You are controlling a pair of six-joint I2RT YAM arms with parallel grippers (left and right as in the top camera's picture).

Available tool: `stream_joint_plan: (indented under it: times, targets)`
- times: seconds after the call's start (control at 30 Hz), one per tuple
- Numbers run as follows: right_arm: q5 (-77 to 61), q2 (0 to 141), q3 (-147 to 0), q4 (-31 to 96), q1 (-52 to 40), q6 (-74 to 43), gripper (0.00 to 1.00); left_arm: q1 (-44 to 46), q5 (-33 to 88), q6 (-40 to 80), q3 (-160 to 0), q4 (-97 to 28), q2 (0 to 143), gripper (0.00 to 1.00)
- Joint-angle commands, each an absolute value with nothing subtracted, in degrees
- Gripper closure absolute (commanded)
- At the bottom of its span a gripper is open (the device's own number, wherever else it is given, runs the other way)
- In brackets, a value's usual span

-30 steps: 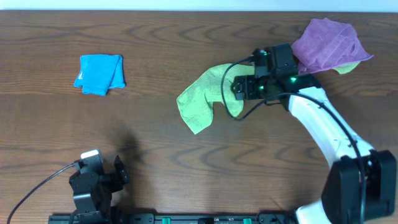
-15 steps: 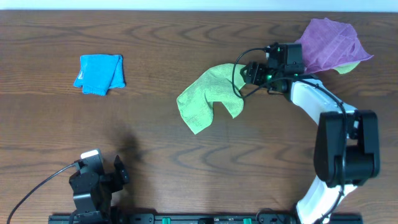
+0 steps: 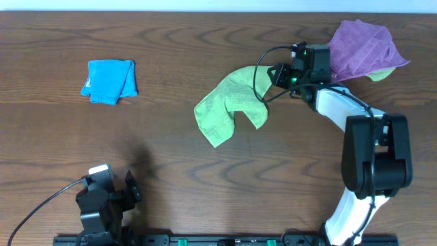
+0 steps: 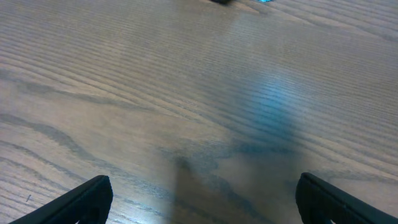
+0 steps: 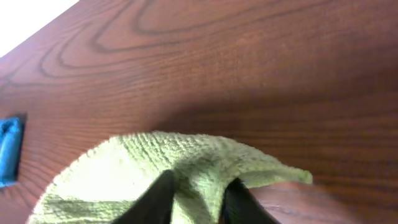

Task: Fold the cloth
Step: 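Pull the green cloth toward table center with the right gripper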

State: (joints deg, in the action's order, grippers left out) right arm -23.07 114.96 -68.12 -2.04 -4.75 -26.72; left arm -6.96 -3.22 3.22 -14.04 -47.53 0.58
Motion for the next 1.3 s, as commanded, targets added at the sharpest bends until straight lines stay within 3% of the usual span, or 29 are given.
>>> stream_joint_plan:
  times: [0.0,0.1,0.23,0.67,0.8,0.83,0.87,0.93,0.97,1.27]
  targets:
    - [-22.68,115.44,-68.05,-2.09,-4.29,-26.61,0.91,-6.72,-4.91,2.98,-13.5,-51.42,0.21,0.05]
    - [-22.7,115.44,-68.07,-2.22,-4.29,-26.5,0.98,-6.72,-4.91,2.98,-13.5,-51.42,0.21,0.05]
    - [-22.79,115.42,-69.71,-2.07,-4.29,-24.08,0.99,-6.72,-4.91,2.98,-13.5,-51.42,0.21,0.05]
    - [-16.58,115.44,-87.29,6.44,-4.36,-8.91,0.98,-6.72,-4.91,3.01,-13.5,-51.42,0.21,0.05]
    - [-13.34,115.87,-87.64,6.46,-4.38,-4.64,0.93,-6.72,-4.91,2.98,-13.5,-51.42,0.21,0.05]
    - [-13.26,116.11,-87.64,6.44,-4.38,-3.92,0.88,-6.72,-4.91,2.98,-13.5,-51.4,0.21,0.05]
    - [-12.78,116.49,-87.64,6.37,-4.38,-3.55,0.74,-6.72,-4.91,2.98,-13.5,-51.42,0.21,0.05]
    - [-10.24,117.05,-87.64,6.55,-4.36,-3.55,0.14,-6.72,-4.91,2.98,-13.5,-51.42,0.21,0.05]
    - [-9.06,117.14,-87.64,6.83,-4.36,-3.55,0.01,-6.72,-4.91,3.01,-13.5,-51.4,0.21,0.05]
    - [-7.66,114.1,-87.99,21.39,-3.66,-9.96,0.01,-6.72,-4.91,3.01,-13.5,-51.42,0.21,0.05]
